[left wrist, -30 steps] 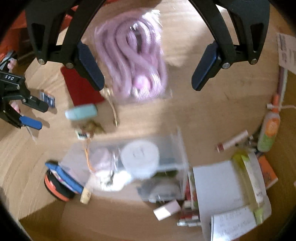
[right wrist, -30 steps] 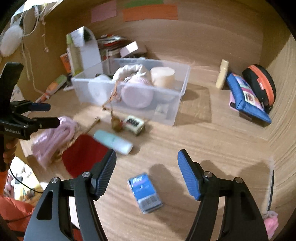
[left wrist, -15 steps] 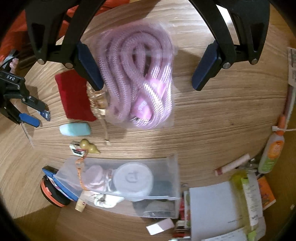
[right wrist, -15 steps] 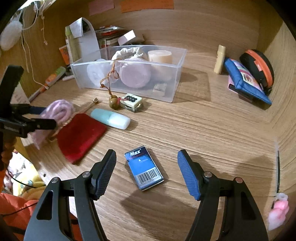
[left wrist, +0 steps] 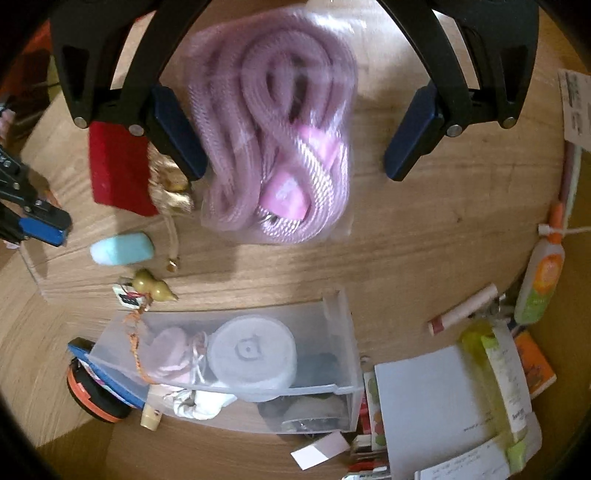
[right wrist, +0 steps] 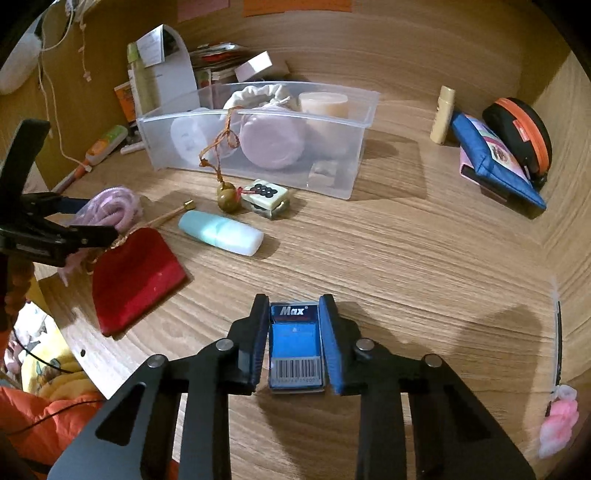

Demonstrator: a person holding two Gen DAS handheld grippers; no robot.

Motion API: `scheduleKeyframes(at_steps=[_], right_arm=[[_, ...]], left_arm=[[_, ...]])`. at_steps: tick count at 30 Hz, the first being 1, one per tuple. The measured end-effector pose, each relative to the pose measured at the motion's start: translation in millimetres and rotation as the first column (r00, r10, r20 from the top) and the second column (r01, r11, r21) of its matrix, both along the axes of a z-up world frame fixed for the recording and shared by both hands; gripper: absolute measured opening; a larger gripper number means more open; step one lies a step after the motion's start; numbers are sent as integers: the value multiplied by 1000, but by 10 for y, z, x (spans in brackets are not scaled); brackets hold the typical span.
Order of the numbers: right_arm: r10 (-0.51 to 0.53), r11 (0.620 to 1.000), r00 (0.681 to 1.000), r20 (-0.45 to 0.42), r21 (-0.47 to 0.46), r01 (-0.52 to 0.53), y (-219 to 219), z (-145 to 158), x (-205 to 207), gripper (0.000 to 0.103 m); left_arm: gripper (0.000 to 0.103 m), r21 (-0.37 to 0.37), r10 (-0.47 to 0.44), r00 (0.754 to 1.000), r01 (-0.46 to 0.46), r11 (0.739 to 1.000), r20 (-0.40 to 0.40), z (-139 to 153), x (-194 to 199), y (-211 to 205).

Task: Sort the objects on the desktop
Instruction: 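Grasp the blue Max card box with the right gripper while the left grasps the pink rope bag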

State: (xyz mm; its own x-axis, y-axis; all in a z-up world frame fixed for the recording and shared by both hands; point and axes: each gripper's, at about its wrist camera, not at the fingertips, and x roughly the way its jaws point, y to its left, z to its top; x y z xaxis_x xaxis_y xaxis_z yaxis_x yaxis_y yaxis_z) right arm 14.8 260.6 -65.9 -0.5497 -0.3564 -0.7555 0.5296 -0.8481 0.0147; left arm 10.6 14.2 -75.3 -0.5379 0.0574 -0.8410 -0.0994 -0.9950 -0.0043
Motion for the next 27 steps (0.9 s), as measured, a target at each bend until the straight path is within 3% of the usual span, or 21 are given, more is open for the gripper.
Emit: scheduleKeyframes(at_steps=[2,4,7,12,16,27], right_arm=[[-5,1000,1000,8,-18,5,5,14,-12,25],[-11,999,1000,6,-31,11,8,34,-28,25],[-13,999,1000,1,-44,13,4,69,-54,25],[-10,997,1000,-9,-80,9,24,186,-119,25],[6,994,999,-40,-106,-11,-14,342,-191,25],[38,987,993,-109,-150,-54,-177,720,-463,25]], left_arm=[[94,6,-3,1000,3,1000,-19,3,1,2],[70,9,-13,999,14,1000,-35,36,14,-3],[63,21,-4,999,5,1000,-43,61,36,-56],[57,64,19,998,-16,998,-55,147,84,-138],[55,158,61,995,-48,986,-82,261,107,-224],[49,187,90,970,-48,981,-228,749,112,-222]])
